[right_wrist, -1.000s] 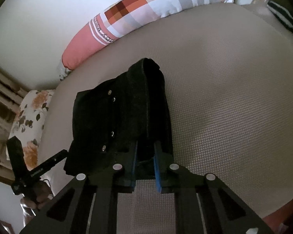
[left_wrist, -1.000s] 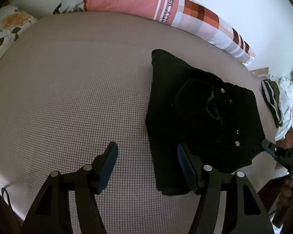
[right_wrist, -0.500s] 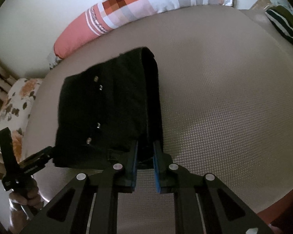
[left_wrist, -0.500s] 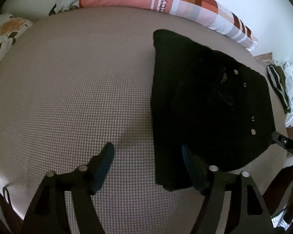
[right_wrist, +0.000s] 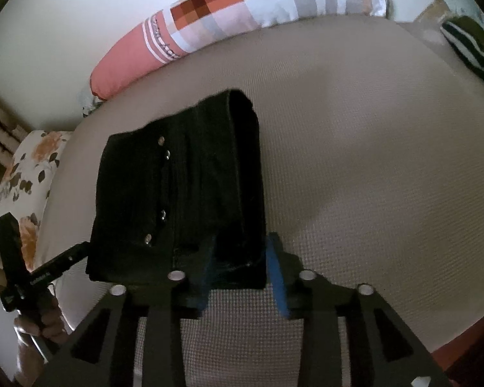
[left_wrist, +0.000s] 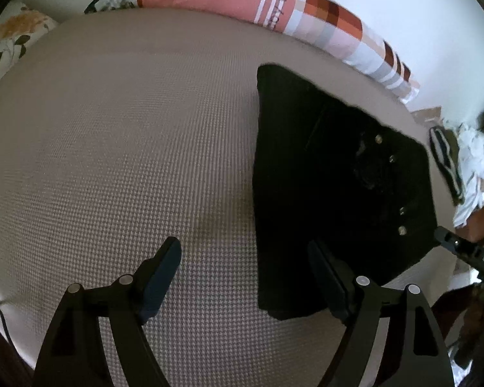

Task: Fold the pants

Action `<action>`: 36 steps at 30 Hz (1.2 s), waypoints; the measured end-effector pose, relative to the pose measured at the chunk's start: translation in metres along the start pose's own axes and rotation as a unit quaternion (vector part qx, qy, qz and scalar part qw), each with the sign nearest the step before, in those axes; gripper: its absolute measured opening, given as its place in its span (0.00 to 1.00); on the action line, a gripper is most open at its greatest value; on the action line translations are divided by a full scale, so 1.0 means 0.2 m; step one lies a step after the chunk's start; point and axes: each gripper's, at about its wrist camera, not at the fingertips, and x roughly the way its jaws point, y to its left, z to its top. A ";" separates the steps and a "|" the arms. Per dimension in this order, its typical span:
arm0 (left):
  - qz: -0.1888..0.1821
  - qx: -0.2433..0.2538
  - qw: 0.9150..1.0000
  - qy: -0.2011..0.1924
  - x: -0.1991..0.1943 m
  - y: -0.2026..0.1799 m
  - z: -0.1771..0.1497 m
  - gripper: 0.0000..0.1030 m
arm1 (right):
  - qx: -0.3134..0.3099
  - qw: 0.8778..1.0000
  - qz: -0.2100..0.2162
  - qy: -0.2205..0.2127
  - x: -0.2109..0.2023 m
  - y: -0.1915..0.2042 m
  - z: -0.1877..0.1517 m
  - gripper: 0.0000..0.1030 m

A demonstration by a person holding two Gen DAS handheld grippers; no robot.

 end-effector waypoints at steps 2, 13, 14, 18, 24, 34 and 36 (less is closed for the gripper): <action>-0.013 -0.004 1.000 -0.005 -0.02 0.01 0.02 0.79 | -0.003 1.000 0.005 -0.010 -0.01 0.00 0.03 0.42; -0.084 -0.066 0.994 0.031 0.08 0.08 0.16 0.79 | 0.027 0.997 0.074 0.029 0.14 -0.09 0.19 0.49; -0.091 -0.070 0.993 0.036 0.09 0.08 0.17 0.79 | 0.030 0.996 0.080 0.036 0.16 -0.10 0.19 0.49; -0.118 -0.093 0.987 0.065 0.16 0.11 0.19 0.77 | 0.062 0.990 0.113 0.060 0.24 -0.18 0.21 0.50; -0.142 -0.092 0.983 0.075 0.19 0.12 0.23 0.77 | 0.079 0.981 0.160 0.082 0.31 -0.24 0.23 0.50; -0.168 -0.071 0.979 0.094 0.24 0.12 0.29 0.77 | 0.089 0.968 0.210 0.106 0.40 -0.31 0.24 0.50; -0.175 -0.060 0.977 0.102 0.25 0.11 0.30 0.77 | 0.084 0.966 0.220 0.111 0.40 -0.32 0.25 0.50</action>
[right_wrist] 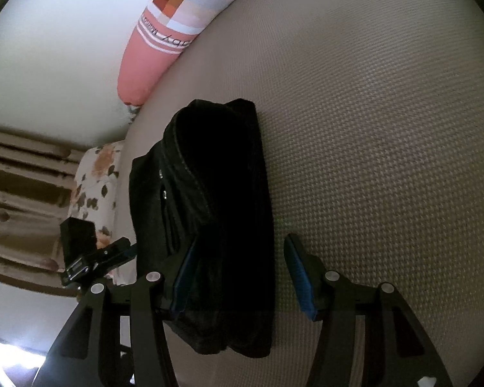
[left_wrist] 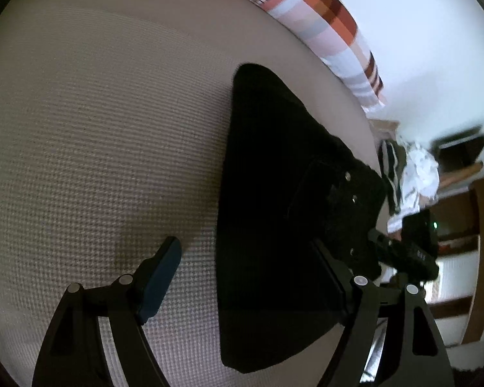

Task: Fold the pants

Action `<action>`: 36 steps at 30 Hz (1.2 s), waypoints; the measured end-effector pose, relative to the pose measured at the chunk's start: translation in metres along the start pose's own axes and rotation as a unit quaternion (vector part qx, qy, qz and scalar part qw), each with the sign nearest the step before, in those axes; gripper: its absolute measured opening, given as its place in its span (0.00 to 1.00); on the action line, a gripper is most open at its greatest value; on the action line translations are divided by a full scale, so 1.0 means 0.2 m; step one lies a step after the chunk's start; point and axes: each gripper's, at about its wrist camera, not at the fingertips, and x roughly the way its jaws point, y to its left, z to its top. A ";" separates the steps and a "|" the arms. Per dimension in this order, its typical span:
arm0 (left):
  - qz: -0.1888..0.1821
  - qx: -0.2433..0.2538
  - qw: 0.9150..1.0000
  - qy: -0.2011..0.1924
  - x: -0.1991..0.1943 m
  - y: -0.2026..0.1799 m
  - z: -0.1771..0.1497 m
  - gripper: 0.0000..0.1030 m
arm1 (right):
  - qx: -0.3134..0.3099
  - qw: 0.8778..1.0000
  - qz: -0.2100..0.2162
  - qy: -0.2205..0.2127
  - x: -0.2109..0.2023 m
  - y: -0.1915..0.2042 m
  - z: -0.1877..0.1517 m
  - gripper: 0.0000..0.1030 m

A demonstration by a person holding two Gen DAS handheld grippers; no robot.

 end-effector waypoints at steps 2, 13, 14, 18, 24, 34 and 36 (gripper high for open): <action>-0.004 0.008 1.000 0.007 0.01 -0.01 0.01 0.77 | -0.004 1.000 0.010 0.010 0.02 0.00 0.01 0.46; -0.030 0.020 0.999 0.010 0.10 -0.04 0.09 0.59 | -0.004 0.998 0.055 0.037 0.09 -0.02 0.06 0.39; -0.031 0.020 0.999 0.009 0.09 -0.04 0.09 0.59 | 0.001 0.997 0.063 0.037 0.11 -0.03 0.07 0.38; -0.034 0.022 0.999 0.001 0.11 -0.05 0.11 0.59 | 0.008 0.996 0.079 0.028 0.14 -0.04 0.07 0.31; 0.033 0.054 0.998 -0.020 0.13 -0.13 0.08 0.48 | -0.014 1.000 0.026 -0.005 0.12 0.07 0.03 0.26; 0.124 0.088 0.987 -0.047 0.13 -0.26 0.04 0.33 | -0.052 0.997 -0.039 -0.038 0.07 0.26 0.01 0.19; 0.133 0.099 0.985 -0.050 0.12 -0.29 0.03 0.28 | -0.057 0.997 -0.038 -0.040 0.06 0.30 0.02 0.18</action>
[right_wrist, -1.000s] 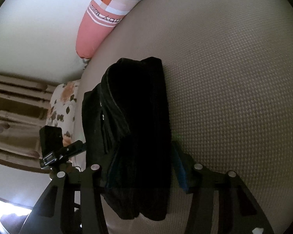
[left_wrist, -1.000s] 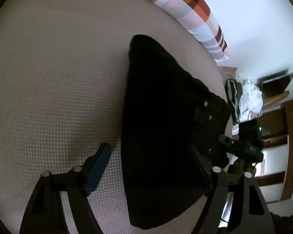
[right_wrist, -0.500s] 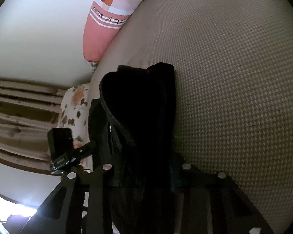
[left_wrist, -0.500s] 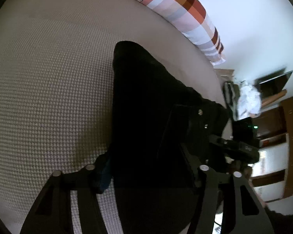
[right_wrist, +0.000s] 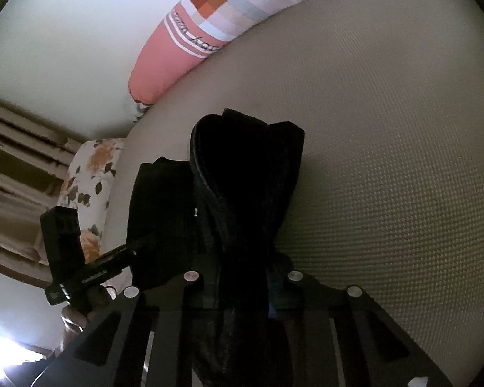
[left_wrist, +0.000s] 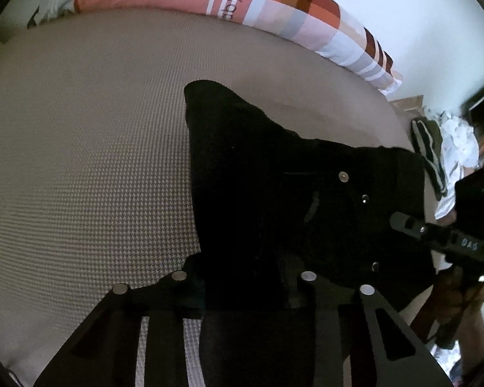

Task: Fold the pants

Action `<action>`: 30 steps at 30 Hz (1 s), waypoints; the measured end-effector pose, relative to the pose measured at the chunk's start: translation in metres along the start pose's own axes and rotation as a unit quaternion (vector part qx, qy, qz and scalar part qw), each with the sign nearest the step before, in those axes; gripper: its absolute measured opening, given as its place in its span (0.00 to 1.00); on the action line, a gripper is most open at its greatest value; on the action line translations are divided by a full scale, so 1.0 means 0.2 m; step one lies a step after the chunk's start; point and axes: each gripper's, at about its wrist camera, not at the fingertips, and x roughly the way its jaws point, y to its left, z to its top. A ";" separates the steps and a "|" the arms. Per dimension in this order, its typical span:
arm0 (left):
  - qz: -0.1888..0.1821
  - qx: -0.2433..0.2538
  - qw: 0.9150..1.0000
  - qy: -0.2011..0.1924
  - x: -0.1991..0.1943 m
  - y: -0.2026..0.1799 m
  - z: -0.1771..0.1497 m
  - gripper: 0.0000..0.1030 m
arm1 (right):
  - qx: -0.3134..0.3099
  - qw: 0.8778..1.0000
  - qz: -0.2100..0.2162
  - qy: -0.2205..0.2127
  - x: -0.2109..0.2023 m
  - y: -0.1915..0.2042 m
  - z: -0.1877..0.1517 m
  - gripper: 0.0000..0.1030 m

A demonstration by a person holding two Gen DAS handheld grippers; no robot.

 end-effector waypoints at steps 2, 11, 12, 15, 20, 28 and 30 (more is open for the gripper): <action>0.003 0.007 1.000 -0.005 -0.02 -0.01 -0.01 0.26 | -0.002 1.000 0.003 -0.002 -0.01 0.03 0.00 0.17; 0.031 0.023 0.999 -0.034 -0.15 0.00 -0.01 0.21 | -0.014 1.000 0.019 -0.001 0.03 0.17 0.00 0.17; 0.032 0.022 0.999 -0.036 -0.16 0.02 -0.01 0.21 | -0.014 1.000 0.020 0.000 0.04 0.18 0.01 0.17; 0.040 0.017 0.998 -0.045 -0.19 0.06 0.02 0.21 | -0.019 1.000 0.025 0.000 0.09 0.23 0.05 0.17; 0.052 0.011 0.997 -0.064 -0.24 0.14 0.11 0.21 | -0.030 0.999 0.032 -0.003 0.18 0.32 0.15 0.17; 0.069 0.009 0.994 -0.087 -0.26 0.27 0.28 0.21 | -0.040 0.999 0.035 0.002 0.32 0.41 0.33 0.17; 0.073 0.011 0.993 -0.089 -0.24 0.29 0.33 0.21 | -0.041 0.999 0.033 0.002 0.36 0.42 0.38 0.17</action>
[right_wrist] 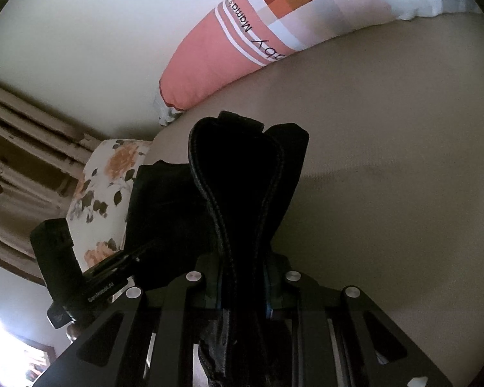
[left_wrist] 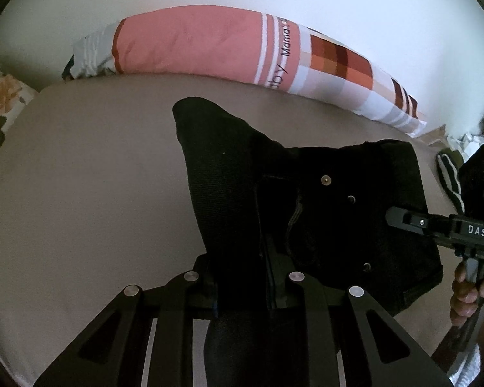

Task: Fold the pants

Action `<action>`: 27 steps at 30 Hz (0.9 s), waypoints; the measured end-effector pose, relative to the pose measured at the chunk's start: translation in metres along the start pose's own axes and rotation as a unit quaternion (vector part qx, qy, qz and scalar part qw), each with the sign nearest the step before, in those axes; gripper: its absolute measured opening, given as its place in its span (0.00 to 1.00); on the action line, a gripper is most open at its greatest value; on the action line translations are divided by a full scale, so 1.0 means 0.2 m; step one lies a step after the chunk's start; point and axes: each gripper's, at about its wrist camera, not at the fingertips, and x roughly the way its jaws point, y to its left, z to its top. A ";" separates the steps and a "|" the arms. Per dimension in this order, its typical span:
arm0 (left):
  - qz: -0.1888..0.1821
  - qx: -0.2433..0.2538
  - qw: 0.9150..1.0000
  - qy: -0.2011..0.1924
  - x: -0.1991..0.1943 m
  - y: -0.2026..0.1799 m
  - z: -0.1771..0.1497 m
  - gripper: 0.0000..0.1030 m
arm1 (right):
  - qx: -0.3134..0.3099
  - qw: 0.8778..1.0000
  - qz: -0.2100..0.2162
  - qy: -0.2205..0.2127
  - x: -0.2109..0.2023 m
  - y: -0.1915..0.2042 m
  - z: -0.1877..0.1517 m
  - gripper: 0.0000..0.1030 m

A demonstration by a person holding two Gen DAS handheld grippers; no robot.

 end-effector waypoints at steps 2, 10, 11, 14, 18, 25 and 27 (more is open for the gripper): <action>0.003 0.001 1.000 -0.001 0.02 0.01 0.04 0.21 | -0.001 1.000 -0.003 0.000 0.02 0.00 0.03 0.17; 0.015 0.016 1.000 -0.010 0.13 0.04 0.20 0.21 | 0.010 1.000 -0.021 -0.015 0.10 -0.02 0.15 0.17; 0.017 0.019 1.000 -0.009 0.15 0.04 0.21 0.21 | 0.013 1.000 -0.023 -0.017 0.11 -0.03 0.16 0.17; 0.025 0.024 0.999 -0.001 0.23 0.04 0.22 0.21 | 0.021 0.999 -0.044 -0.016 0.15 -0.07 0.17 0.18; 0.049 0.032 0.998 0.005 0.33 0.05 0.19 0.35 | 0.006 0.992 -0.125 -0.009 0.23 -0.11 0.15 0.31; 0.069 0.018 0.997 0.010 0.42 0.11 0.16 0.65 | -0.006 0.983 -0.181 -0.013 0.26 -0.13 0.13 0.49; 0.077 0.022 0.997 0.005 0.42 0.11 0.16 0.72 | -0.016 0.981 -0.192 -0.013 0.25 -0.13 0.13 0.52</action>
